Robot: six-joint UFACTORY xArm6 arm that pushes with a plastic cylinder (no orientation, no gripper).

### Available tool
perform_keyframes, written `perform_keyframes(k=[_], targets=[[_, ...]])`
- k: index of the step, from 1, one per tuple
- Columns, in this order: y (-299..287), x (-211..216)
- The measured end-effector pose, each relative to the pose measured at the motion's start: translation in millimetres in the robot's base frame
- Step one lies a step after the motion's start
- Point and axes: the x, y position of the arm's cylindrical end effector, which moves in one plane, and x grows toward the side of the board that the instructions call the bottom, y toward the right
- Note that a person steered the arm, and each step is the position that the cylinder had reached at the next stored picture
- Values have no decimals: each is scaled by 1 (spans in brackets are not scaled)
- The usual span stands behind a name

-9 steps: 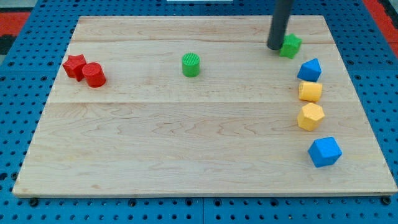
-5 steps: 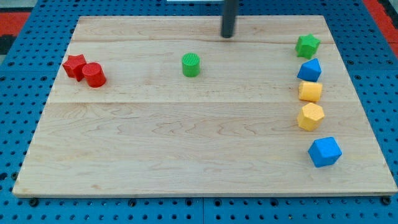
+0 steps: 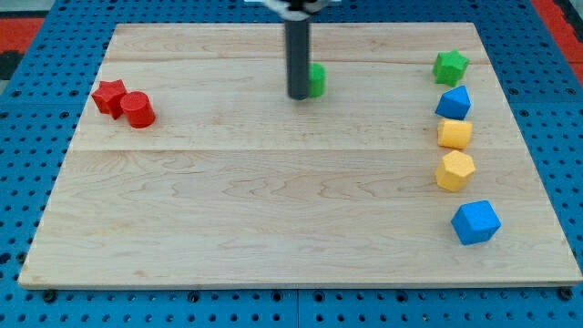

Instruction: Move the green circle closer to the green star

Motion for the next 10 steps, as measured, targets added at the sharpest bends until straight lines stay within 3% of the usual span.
perform_keyframes(k=[1, 3, 5, 6, 8, 9, 10], targets=[[18, -40], [7, -68], [81, -71], [57, -94], [123, -80], [108, -78], [134, -84]])
